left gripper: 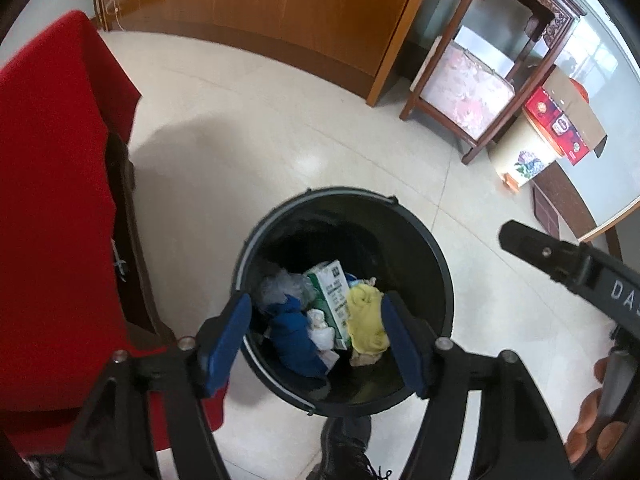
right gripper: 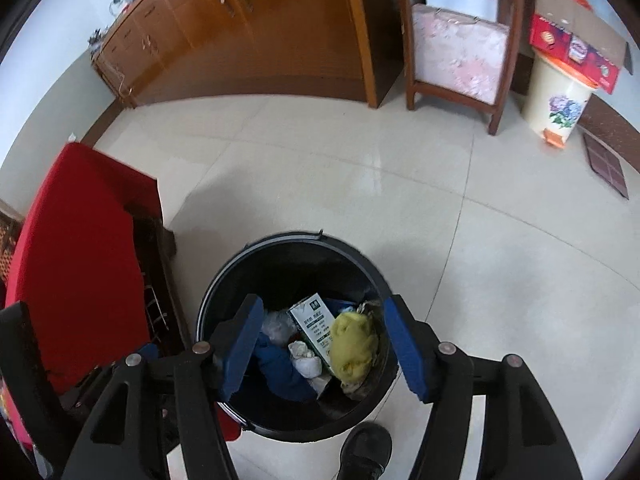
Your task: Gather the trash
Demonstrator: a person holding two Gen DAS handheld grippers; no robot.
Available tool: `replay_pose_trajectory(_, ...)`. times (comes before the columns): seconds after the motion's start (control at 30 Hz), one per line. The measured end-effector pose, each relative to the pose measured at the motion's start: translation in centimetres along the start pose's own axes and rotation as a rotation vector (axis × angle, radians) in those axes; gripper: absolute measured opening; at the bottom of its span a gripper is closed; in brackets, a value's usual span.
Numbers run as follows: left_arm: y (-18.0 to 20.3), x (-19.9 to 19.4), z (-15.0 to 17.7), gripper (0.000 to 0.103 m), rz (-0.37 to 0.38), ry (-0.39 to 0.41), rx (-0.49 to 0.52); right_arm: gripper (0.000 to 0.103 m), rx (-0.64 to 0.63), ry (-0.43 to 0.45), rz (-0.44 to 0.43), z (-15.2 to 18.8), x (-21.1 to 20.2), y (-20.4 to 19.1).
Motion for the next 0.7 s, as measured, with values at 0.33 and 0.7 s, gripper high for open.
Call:
replay_pose_trajectory(0.33, -0.2, -8.6, 1.1, 0.069, -0.069, 0.121, 0.006, 0.065, -0.036, -0.037, -0.068, 2.5, -3.7, -1.2)
replay_pose_trajectory(0.7, -3.9, -24.0, 6.3, 0.081, -0.217, 0.285, 0.003, 0.075, -0.245, 0.007, -0.259, 10.3, -16.2, -8.8)
Point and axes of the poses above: each gripper's, at about its wrist camera, not at the fingertips, and x roughly the way its jaws point, y to its right, z to its underside, the point moved 7 cm from there along x, roughly the way its jaws point, and after that the axes turned 11 degrees about z, right-handed, at the moved point
